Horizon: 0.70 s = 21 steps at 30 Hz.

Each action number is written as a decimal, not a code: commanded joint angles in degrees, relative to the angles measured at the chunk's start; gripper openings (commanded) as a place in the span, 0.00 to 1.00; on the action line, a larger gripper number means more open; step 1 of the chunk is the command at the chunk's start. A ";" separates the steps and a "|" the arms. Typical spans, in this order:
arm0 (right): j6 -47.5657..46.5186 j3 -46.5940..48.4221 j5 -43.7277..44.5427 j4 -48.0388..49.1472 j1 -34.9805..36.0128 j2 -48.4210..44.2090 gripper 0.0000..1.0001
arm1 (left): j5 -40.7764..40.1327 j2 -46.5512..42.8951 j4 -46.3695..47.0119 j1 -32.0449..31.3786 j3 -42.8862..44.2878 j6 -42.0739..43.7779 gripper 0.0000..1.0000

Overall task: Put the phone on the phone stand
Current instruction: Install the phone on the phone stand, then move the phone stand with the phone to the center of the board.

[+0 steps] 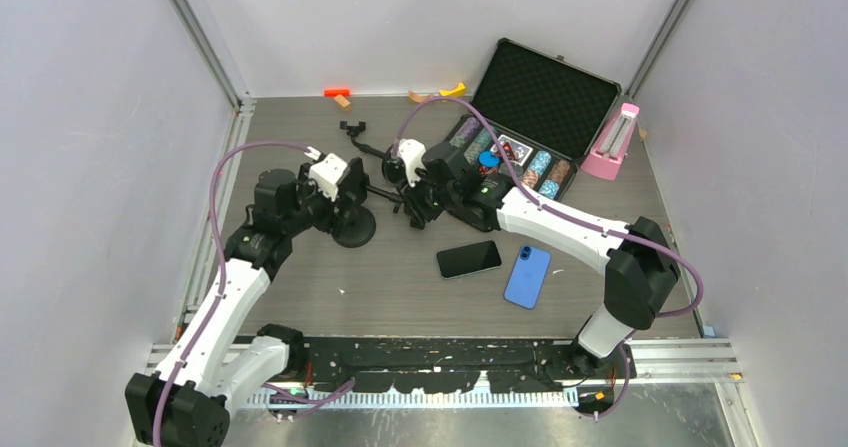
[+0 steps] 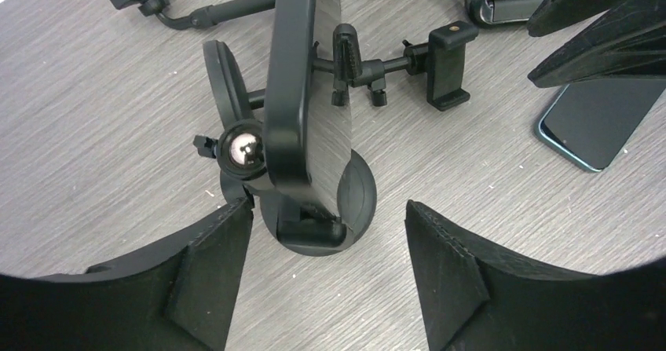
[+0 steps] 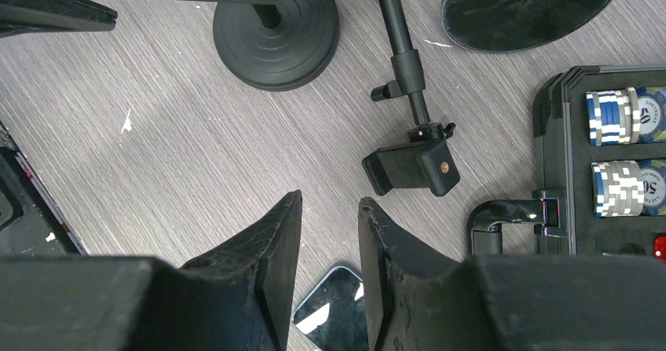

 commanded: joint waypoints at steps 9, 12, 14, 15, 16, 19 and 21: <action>-0.24 -0.28 -1.12 1.75 -0.30 -1.29 0.38 | 3.99 2.65 1.33 0.29 2.77 -3.33 0.46; -0.27 -0.63 -1.16 1.99 -0.51 -1.59 0.38 | 4.06 2.83 1.74 0.29 2.77 -3.82 0.39; -0.27 -0.71 -1.18 2.04 -0.56 -1.61 0.38 | 3.23 2.70 2.04 0.29 2.71 -4.31 0.34; -0.27 -0.71 -1.28 2.04 -0.56 -1.63 0.38 | 2.92 2.57 2.17 0.29 2.69 -4.43 0.32; -0.27 -0.82 -1.33 2.09 -0.59 -1.58 0.38 | 2.62 2.38 2.29 0.29 2.69 -4.57 0.30; -0.27 -0.98 -1.40 2.26 -0.63 -1.56 0.38 | 1.70 1.98 2.36 0.29 2.73 -5.06 0.20; -0.27 -0.98 -1.44 2.18 -0.65 -1.62 0.38 | 0.75 1.69 2.16 0.33 3.00 -4.97 0.12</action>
